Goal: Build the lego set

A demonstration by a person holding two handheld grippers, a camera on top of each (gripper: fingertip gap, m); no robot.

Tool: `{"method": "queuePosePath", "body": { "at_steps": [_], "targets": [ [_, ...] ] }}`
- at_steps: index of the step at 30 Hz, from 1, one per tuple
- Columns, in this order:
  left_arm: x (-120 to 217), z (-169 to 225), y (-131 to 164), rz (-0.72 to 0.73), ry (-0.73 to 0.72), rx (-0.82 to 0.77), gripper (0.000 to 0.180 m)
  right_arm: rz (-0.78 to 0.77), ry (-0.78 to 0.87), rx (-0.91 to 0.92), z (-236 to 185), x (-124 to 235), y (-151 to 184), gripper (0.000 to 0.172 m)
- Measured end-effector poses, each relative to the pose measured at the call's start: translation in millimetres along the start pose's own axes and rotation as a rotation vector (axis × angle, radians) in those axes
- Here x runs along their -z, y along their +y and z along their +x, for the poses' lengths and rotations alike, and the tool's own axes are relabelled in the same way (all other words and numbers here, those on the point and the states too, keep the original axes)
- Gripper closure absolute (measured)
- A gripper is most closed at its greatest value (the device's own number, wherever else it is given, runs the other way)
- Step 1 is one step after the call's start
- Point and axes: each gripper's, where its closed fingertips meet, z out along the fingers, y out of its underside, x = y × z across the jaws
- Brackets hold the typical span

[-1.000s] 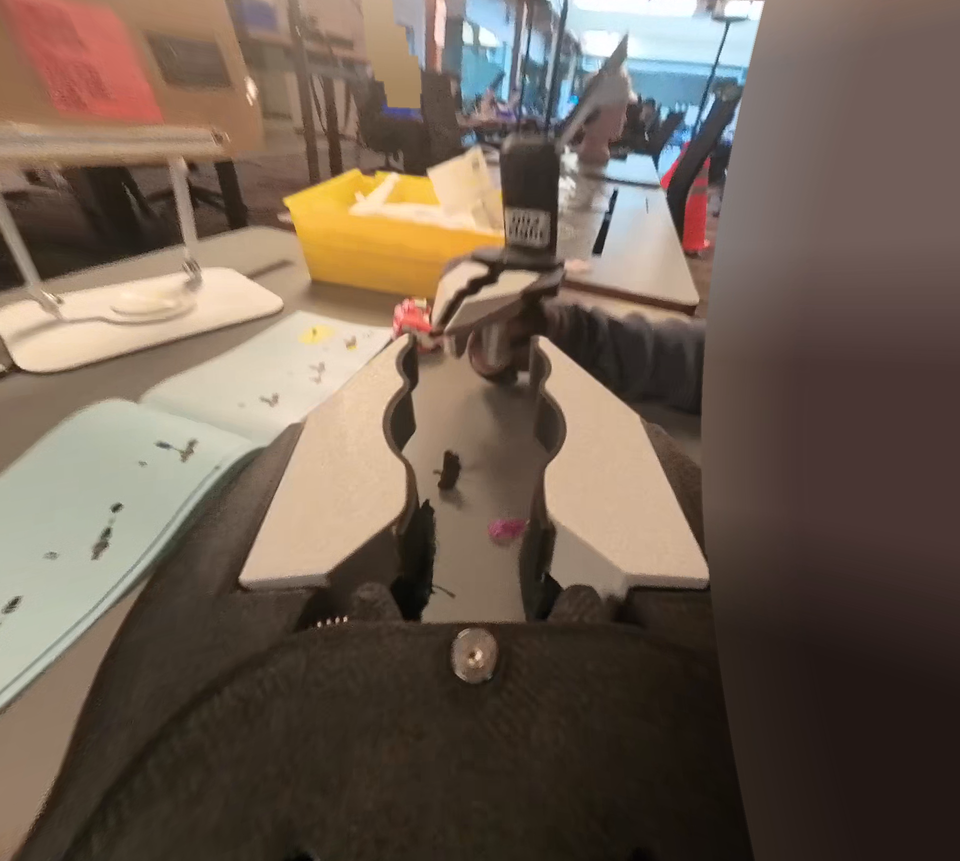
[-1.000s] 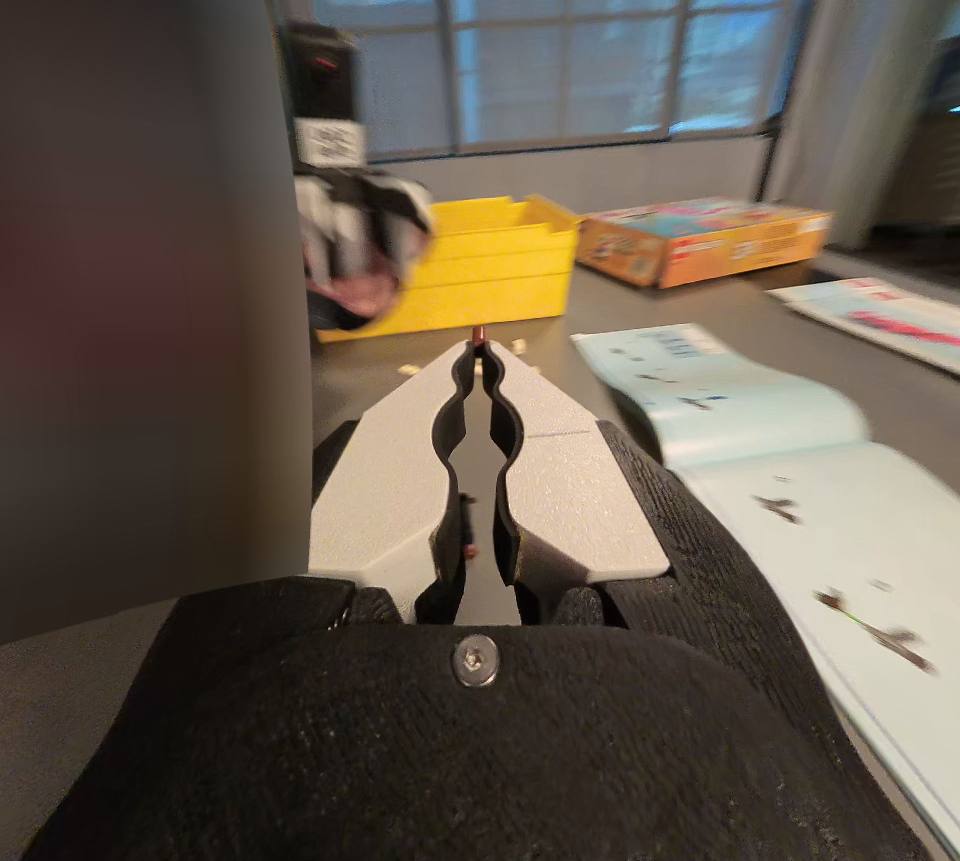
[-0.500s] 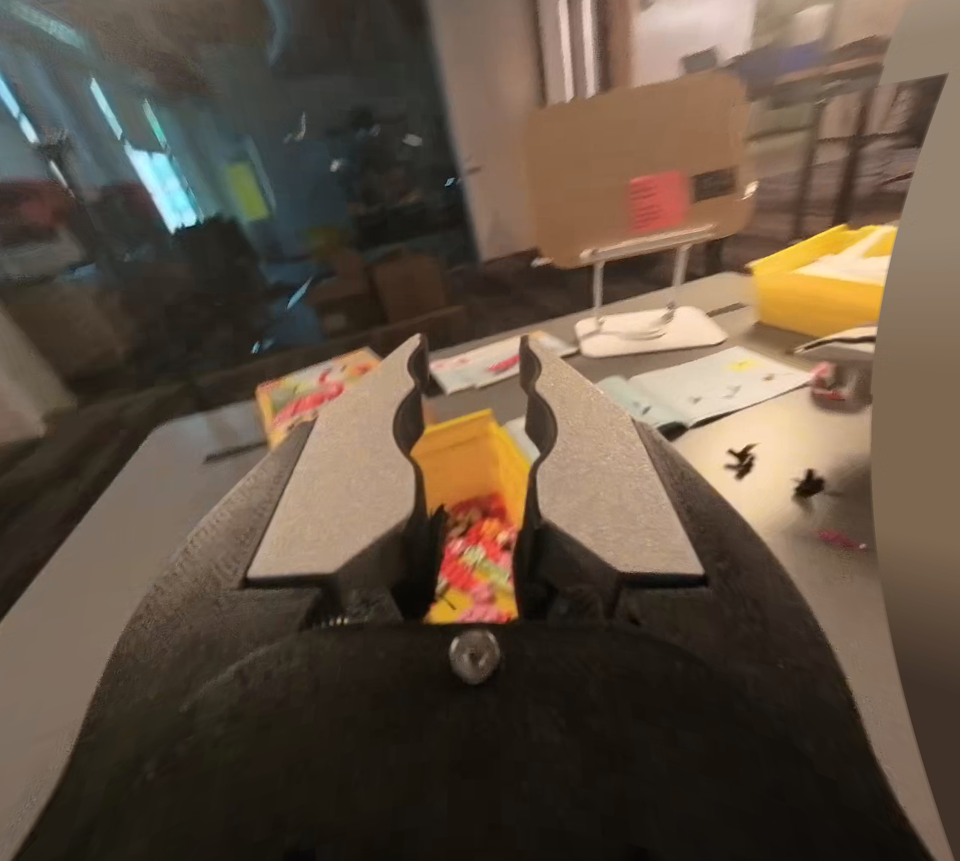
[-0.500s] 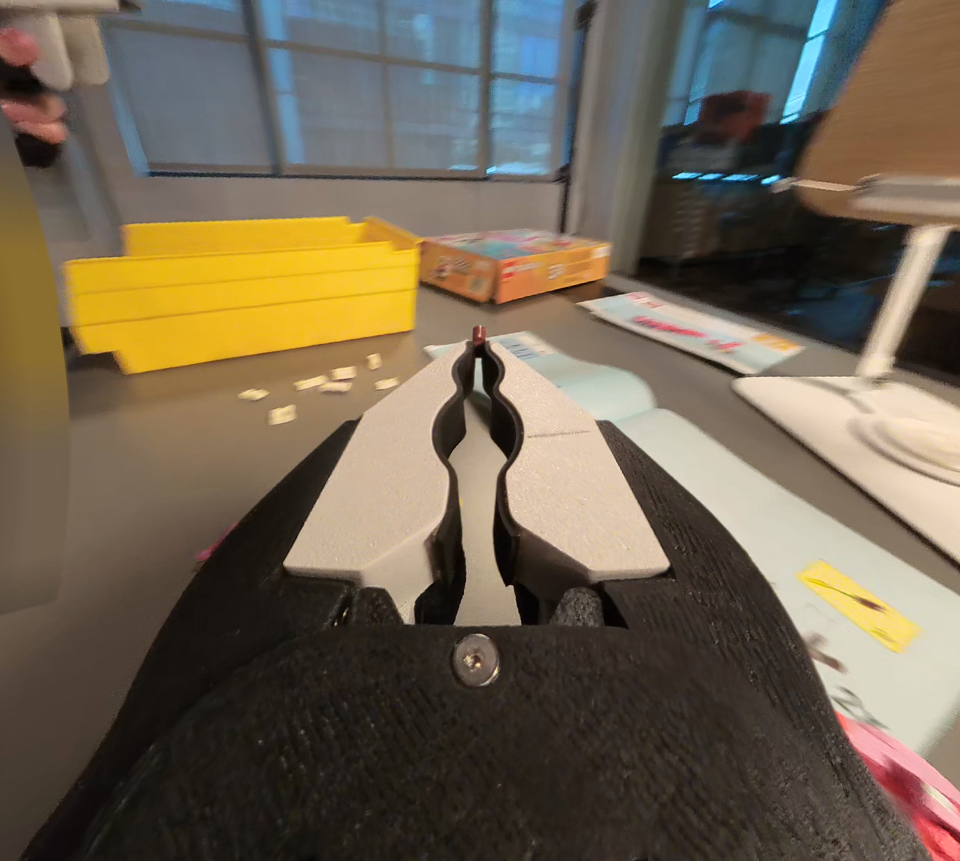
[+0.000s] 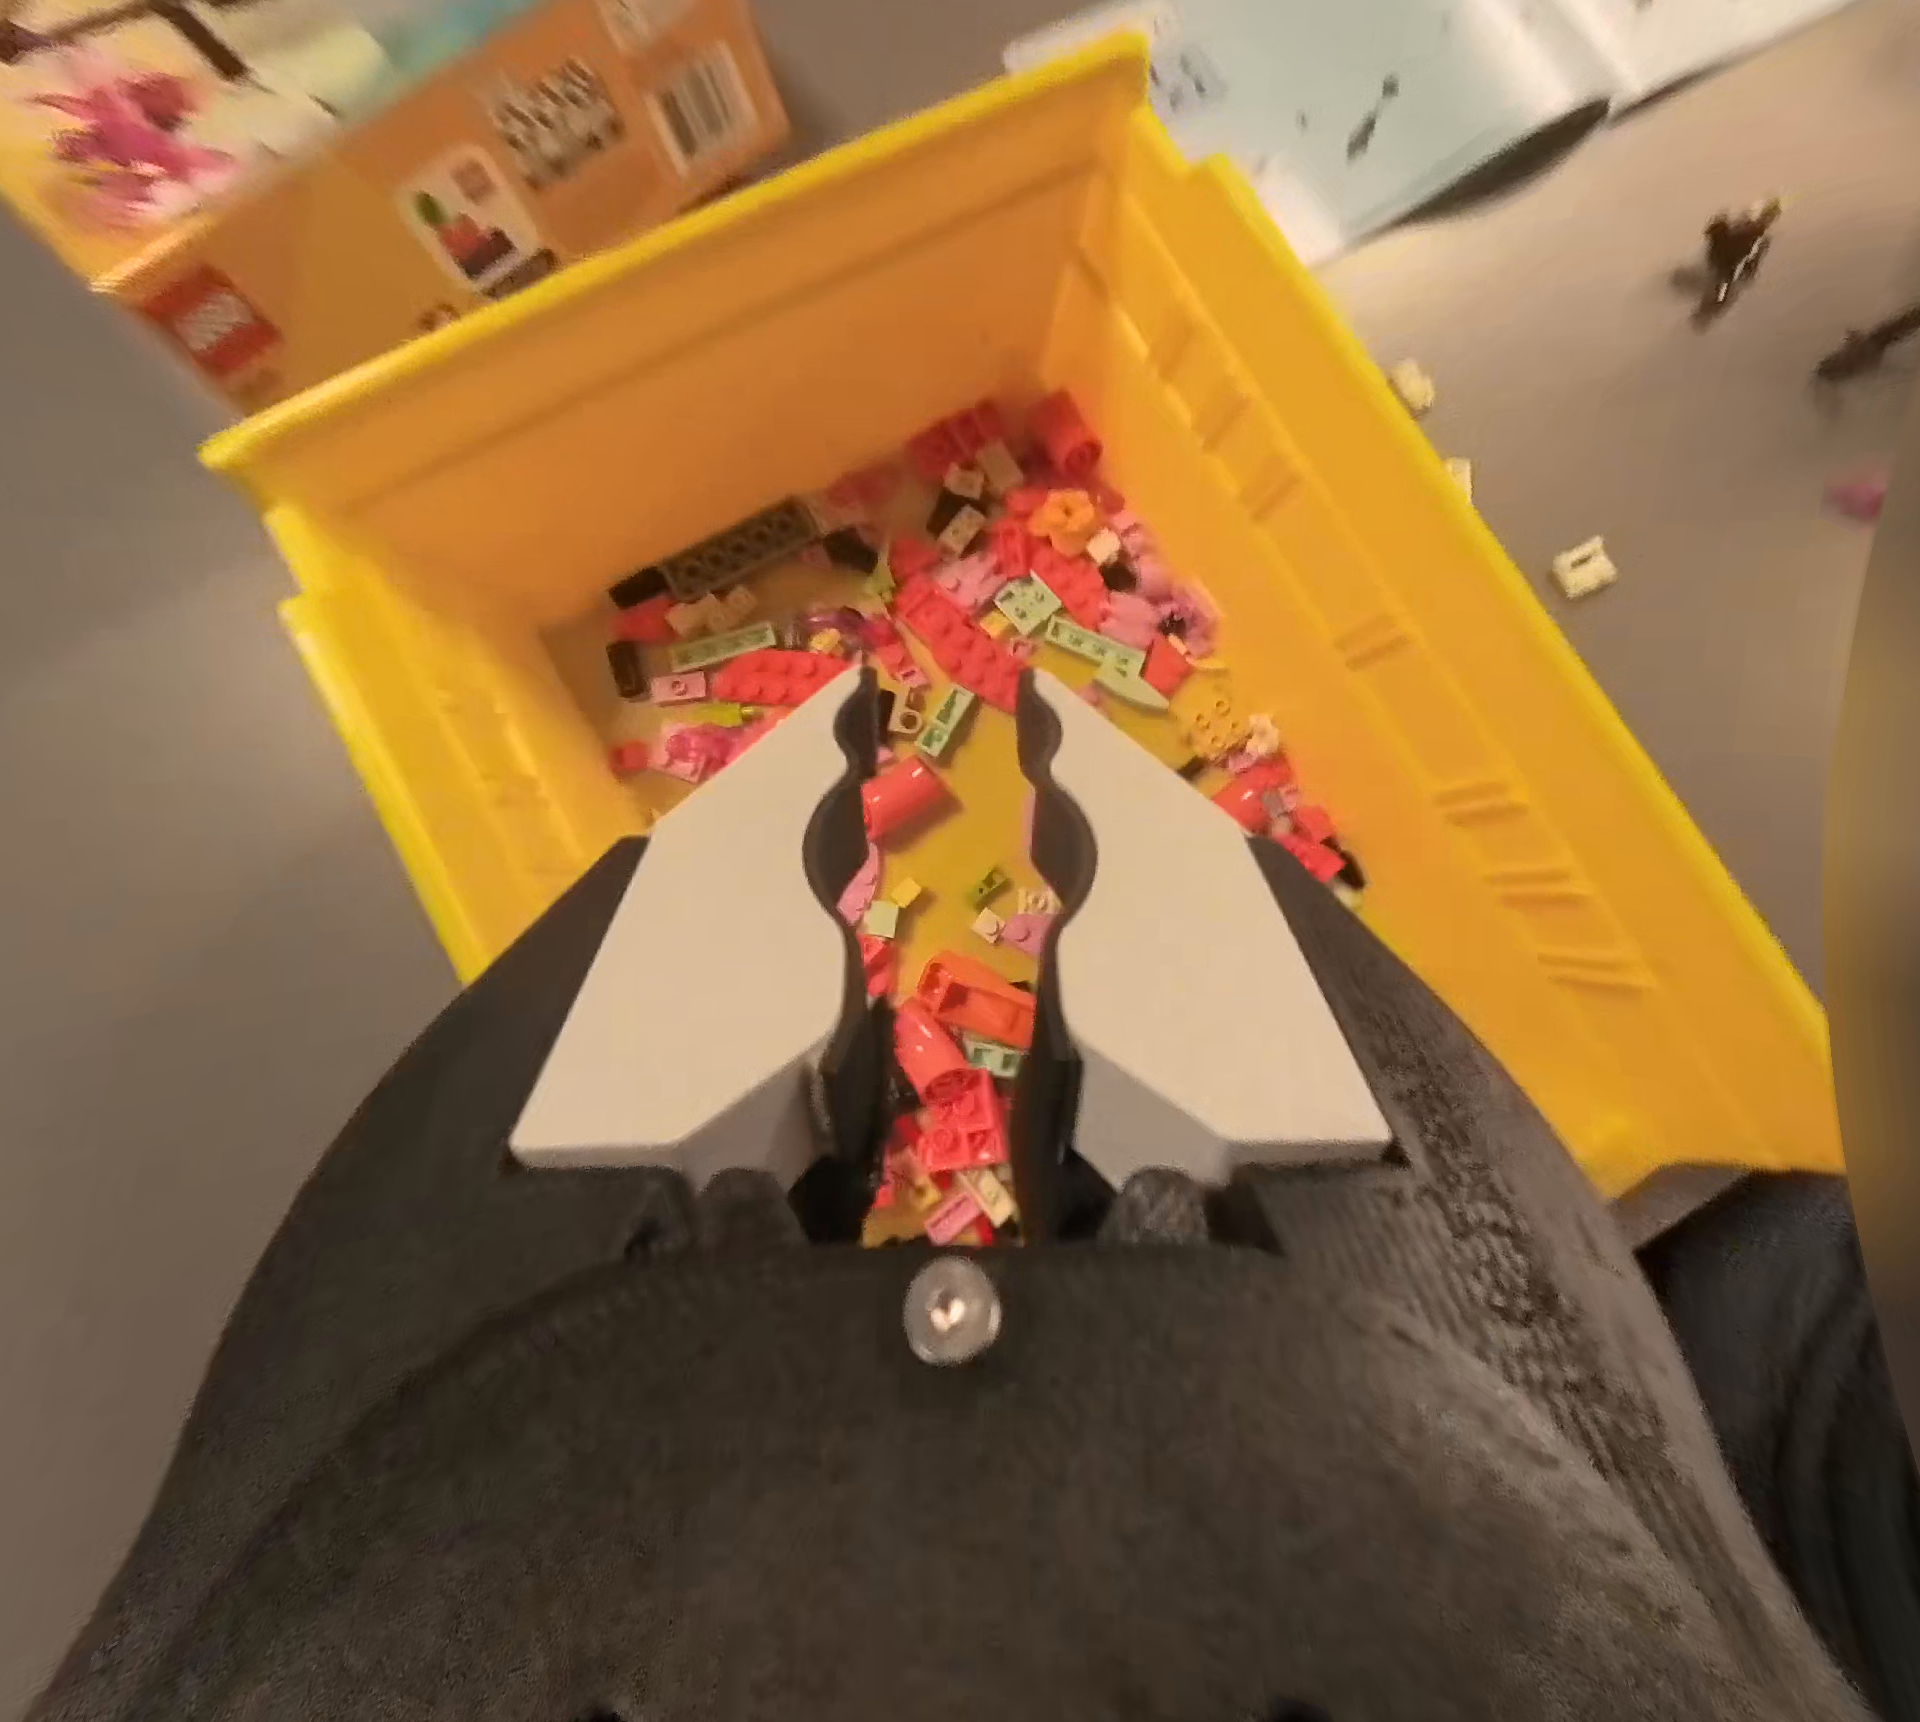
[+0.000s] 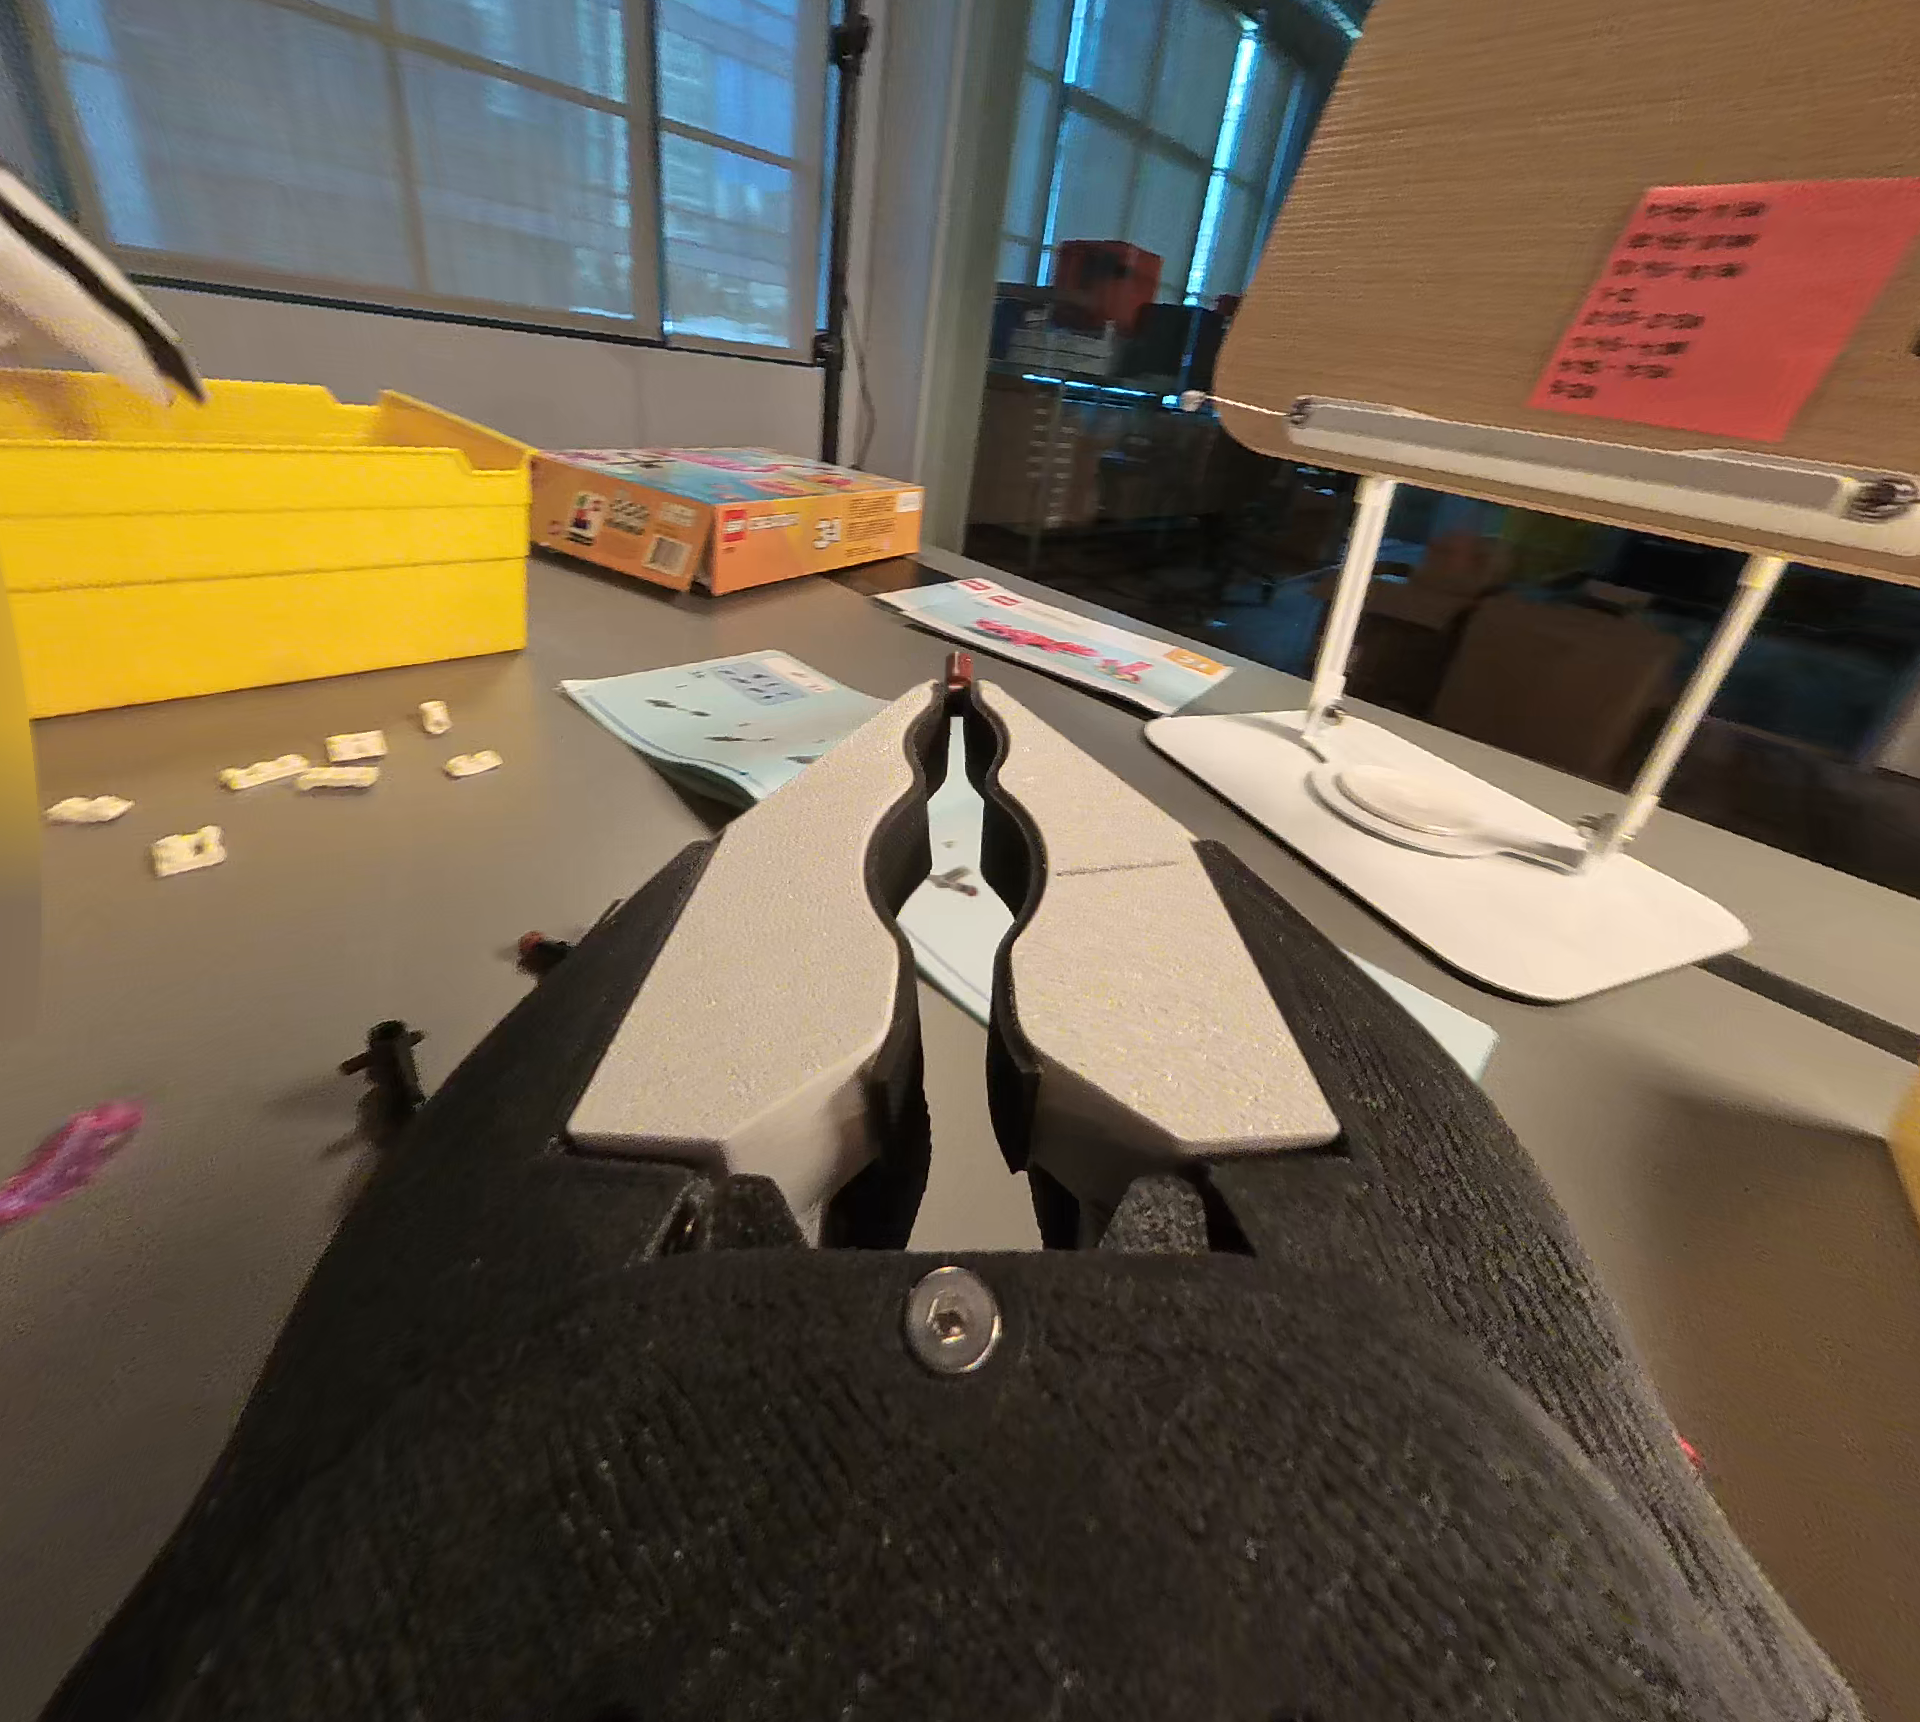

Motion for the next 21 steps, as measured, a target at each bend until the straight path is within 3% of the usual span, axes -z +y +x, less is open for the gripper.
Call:
{"method": "queuePosePath", "body": {
  "at_steps": [6, 15, 21],
  "targets": [
    [-30.8, -1.2, 23.3, -0.292, 0.087, -0.175, 0.176, -0.006, 0.134, 0.017, 23.1, 8.5, 2.8, 0.171],
    [-40.0, 23.5, 54.5, -0.537, 0.233, -0.329, 0.167, -0.015, 0.19, 0.017, 30.3, 12.3, 4.9, 0.171],
    [-41.8, 57.6, 49.2, -0.466, 0.402, -0.357, 0.171, -0.018, 0.201, 0.008, 32.4, 12.5, 5.6, 0.171]
  ]
}}
